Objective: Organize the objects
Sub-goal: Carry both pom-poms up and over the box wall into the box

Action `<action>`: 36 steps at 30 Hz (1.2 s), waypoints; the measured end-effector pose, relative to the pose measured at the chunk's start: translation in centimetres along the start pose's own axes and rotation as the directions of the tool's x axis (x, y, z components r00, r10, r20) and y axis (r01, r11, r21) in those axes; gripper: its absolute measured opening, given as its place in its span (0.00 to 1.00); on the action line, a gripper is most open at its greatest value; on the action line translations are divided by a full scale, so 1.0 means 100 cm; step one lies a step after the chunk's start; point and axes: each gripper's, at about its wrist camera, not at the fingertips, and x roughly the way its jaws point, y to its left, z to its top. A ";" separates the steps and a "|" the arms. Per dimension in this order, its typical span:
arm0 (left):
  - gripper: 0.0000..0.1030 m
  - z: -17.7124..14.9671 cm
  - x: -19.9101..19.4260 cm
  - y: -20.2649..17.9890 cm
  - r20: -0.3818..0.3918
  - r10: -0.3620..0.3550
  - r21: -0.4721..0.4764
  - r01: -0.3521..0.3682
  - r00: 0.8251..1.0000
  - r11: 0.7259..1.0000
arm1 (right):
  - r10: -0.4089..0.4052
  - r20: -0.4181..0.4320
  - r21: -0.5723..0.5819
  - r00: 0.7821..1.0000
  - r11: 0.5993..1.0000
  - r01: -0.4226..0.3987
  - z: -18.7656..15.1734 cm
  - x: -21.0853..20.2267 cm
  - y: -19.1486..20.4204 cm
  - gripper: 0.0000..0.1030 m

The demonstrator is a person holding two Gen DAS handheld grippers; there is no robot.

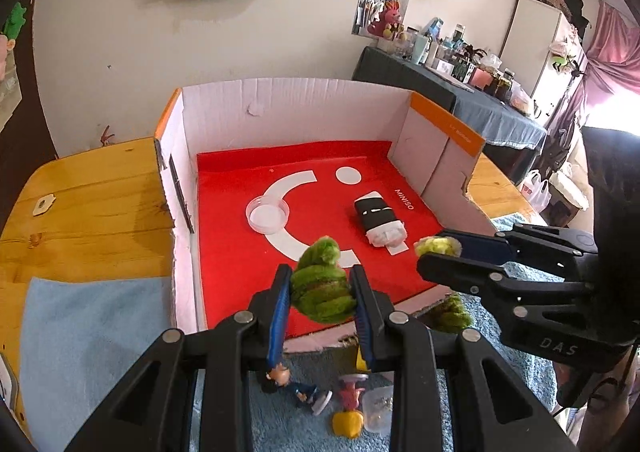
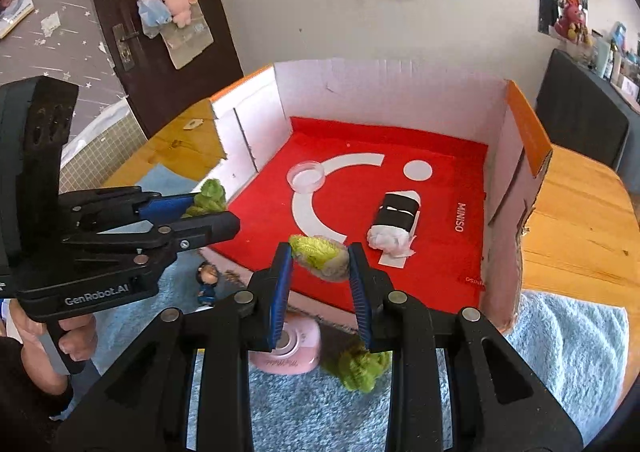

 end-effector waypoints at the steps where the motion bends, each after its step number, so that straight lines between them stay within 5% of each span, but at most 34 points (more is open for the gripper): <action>1: 0.29 0.001 0.002 0.000 -0.006 -0.001 0.000 0.001 1.000 1.000 | 0.003 -0.011 0.005 1.000 1.000 -0.003 0.001 0.003 -0.002 0.26; 19: 0.29 0.008 0.046 0.015 -0.110 0.001 -0.013 -0.003 0.994 1.000 | 0.031 -0.168 0.046 0.985 0.999 -0.024 0.007 0.049 -0.023 0.26; 36: 0.29 0.015 0.078 0.027 -0.163 0.031 -0.024 -0.036 0.986 0.999 | -0.111 -0.134 0.026 0.985 0.993 0.116 0.023 0.064 -0.036 0.26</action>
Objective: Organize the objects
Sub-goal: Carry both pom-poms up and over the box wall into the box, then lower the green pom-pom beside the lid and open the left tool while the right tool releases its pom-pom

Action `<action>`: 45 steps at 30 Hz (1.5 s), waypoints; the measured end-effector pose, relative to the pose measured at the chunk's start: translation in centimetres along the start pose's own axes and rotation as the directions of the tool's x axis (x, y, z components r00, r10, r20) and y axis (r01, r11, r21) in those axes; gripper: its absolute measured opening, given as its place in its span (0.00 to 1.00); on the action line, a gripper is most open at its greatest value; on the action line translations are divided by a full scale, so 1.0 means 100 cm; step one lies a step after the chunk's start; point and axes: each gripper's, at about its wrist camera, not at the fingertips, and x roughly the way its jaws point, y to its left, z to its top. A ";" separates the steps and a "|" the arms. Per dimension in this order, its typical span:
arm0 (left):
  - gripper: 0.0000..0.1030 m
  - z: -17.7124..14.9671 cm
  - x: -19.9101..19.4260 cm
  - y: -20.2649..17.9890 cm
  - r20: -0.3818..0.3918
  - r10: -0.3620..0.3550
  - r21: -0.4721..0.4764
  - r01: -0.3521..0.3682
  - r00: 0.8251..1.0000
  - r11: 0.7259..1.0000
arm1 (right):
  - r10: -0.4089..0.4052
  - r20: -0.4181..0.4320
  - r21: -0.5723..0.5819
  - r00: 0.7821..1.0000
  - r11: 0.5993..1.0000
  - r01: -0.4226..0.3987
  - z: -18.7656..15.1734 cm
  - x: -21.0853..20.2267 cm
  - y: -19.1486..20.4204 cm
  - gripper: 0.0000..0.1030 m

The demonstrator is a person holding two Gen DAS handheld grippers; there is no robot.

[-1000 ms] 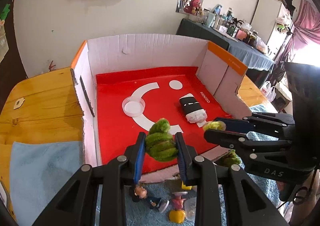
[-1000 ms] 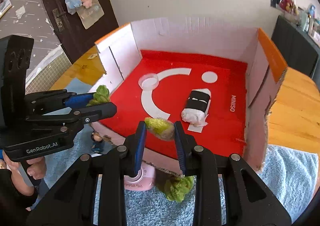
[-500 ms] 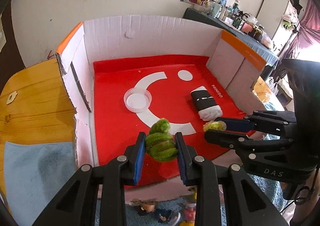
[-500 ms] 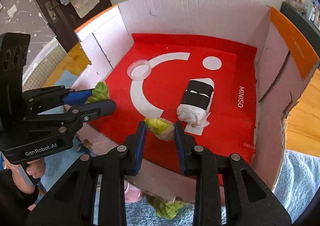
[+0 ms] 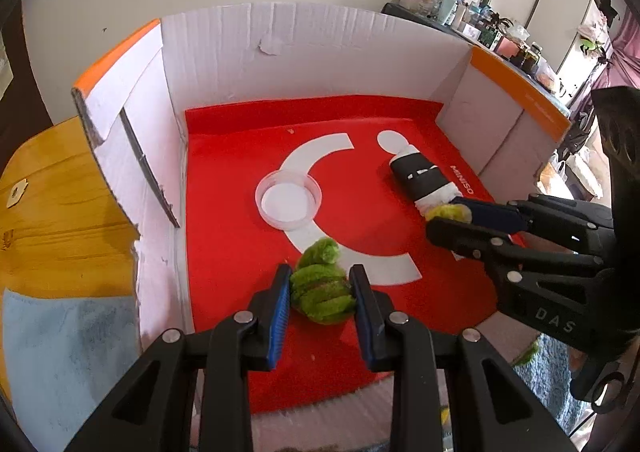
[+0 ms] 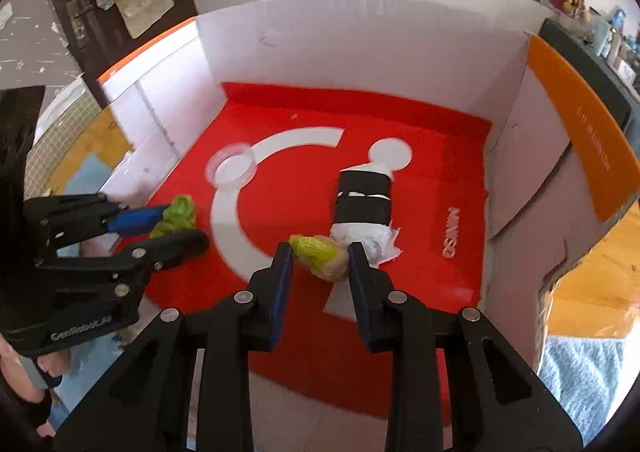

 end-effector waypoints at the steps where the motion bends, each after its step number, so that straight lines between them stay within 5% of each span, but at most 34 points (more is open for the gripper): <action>1: 0.29 0.001 0.002 0.000 -0.001 0.003 -0.001 -0.003 1.000 1.000 | 0.002 -0.003 0.001 1.000 1.000 -0.002 0.000 0.001 0.000 0.26; 7: 0.29 0.006 0.007 -0.001 -0.005 0.010 0.005 -0.010 1.000 1.000 | 0.007 -0.056 -0.055 0.998 0.998 -0.010 -0.005 0.006 0.010 0.26; 45: 0.30 0.018 0.020 0.004 0.010 0.015 -0.019 -0.015 1.000 1.000 | -0.015 -0.015 0.012 1.000 1.000 0.015 0.004 0.011 -0.004 0.27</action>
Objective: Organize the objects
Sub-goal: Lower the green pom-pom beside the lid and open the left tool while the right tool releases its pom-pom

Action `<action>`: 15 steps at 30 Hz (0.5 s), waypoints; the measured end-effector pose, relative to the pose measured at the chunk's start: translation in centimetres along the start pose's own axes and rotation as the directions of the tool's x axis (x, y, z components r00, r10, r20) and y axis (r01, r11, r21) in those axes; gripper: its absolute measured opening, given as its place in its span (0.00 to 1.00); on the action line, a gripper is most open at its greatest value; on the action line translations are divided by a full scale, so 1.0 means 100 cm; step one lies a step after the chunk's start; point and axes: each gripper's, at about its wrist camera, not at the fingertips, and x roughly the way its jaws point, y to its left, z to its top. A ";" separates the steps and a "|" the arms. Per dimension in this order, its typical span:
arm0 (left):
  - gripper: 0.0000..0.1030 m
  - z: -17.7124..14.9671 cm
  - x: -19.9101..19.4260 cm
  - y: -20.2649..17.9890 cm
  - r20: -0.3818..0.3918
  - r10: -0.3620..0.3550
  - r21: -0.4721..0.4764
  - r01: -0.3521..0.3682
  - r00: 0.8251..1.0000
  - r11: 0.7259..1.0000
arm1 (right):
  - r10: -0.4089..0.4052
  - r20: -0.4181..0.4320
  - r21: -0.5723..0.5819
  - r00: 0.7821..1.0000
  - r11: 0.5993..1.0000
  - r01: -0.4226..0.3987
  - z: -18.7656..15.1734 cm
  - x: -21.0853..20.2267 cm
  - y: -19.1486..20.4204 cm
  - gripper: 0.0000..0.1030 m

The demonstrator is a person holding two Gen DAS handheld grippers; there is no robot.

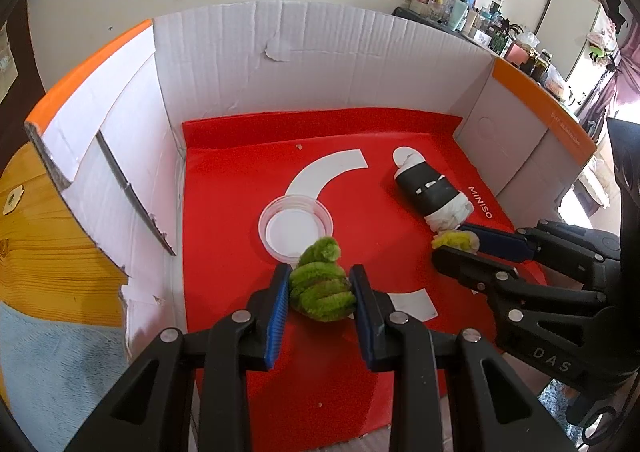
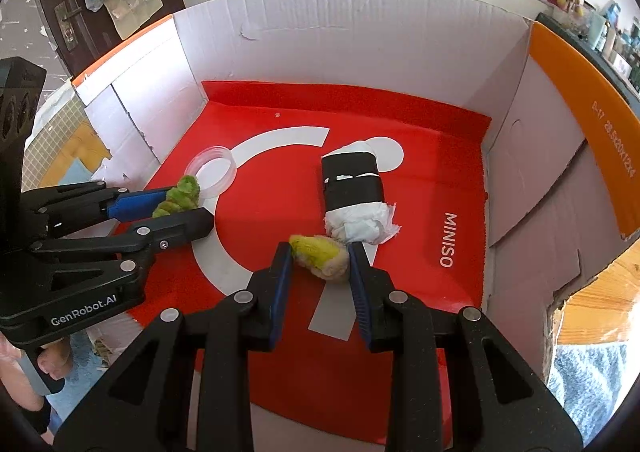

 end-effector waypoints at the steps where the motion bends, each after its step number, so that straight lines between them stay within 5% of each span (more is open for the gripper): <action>1: 0.31 0.000 0.000 0.000 0.001 0.000 0.000 0.000 1.000 1.000 | 0.001 0.001 0.001 1.000 1.000 -0.001 0.000 0.000 0.000 0.27; 8: 0.32 0.001 -0.001 0.002 0.000 -0.008 -0.003 0.008 1.000 1.000 | 0.007 0.003 0.002 1.000 1.000 -0.007 -0.001 0.000 0.001 0.27; 13: 0.42 0.000 -0.003 0.000 0.002 -0.011 0.009 0.011 1.000 1.000 | 0.017 0.008 0.001 1.000 1.000 -0.017 -0.003 -0.001 0.003 0.30; 15: 0.43 0.001 -0.003 -0.001 0.005 -0.007 0.015 0.007 1.000 1.000 | 0.028 0.010 0.003 1.000 1.000 -0.028 -0.004 -0.003 0.002 0.42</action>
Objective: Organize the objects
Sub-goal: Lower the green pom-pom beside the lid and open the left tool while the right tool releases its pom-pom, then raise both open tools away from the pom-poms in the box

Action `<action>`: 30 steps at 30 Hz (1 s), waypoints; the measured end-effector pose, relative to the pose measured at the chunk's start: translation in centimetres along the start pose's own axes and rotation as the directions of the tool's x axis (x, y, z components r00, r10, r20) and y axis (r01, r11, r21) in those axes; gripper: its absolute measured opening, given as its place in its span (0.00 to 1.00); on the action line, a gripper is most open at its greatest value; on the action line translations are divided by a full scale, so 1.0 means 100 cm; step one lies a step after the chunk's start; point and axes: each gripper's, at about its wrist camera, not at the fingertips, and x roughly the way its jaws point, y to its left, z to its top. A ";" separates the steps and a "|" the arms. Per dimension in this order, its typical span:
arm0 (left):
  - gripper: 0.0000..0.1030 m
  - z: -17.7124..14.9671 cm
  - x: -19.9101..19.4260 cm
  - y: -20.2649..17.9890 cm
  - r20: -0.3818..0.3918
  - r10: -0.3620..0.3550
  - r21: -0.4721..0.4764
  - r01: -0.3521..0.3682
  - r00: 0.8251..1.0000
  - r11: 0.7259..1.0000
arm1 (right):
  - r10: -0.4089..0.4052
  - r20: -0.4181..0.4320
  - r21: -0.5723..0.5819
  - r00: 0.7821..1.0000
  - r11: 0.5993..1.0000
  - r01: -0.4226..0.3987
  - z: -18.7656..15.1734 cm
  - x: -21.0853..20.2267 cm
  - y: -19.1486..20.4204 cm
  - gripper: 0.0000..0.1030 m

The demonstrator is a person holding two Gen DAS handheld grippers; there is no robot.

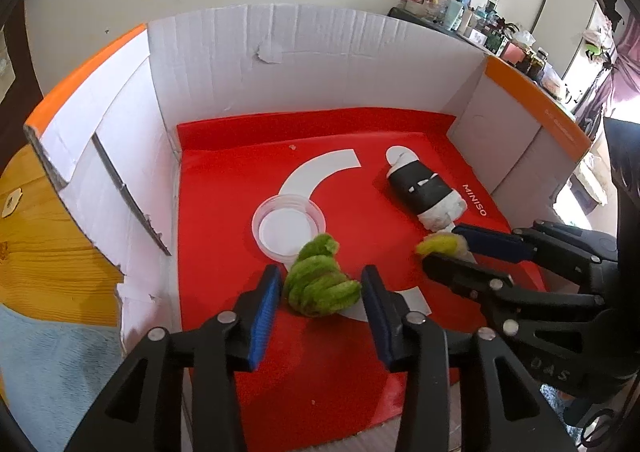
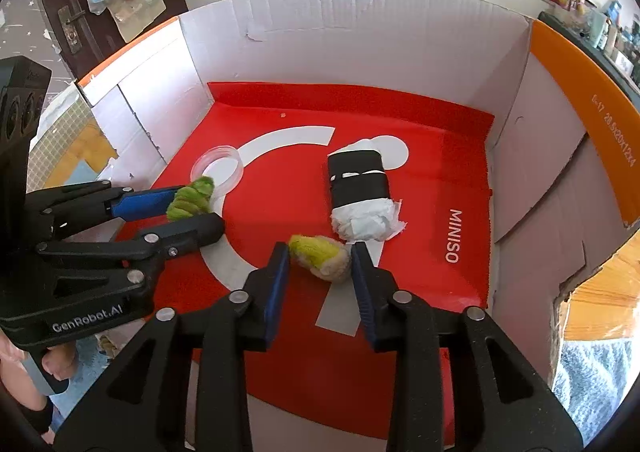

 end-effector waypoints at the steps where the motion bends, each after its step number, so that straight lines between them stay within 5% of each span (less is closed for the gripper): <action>1: 0.43 -0.001 0.000 -0.001 0.000 0.001 0.000 -0.001 1.000 1.000 | 0.001 0.002 -0.002 1.000 1.000 -0.001 0.000 -0.001 0.001 0.47; 22: 0.45 -0.012 -0.018 -0.005 0.038 0.000 0.008 0.000 0.999 1.000 | 0.000 0.034 -0.044 0.999 0.999 0.002 -0.007 -0.018 0.011 0.52; 26: 0.45 -0.015 -0.026 -0.005 0.050 -0.002 0.007 0.002 0.999 1.000 | -0.005 0.044 -0.052 0.999 0.999 0.007 -0.010 -0.021 0.014 0.60; 30: 0.55 -0.017 -0.035 -0.004 0.076 0.011 0.003 -0.011 0.997 1.000 | -0.004 0.047 -0.049 0.999 0.999 0.007 -0.013 -0.024 0.015 0.60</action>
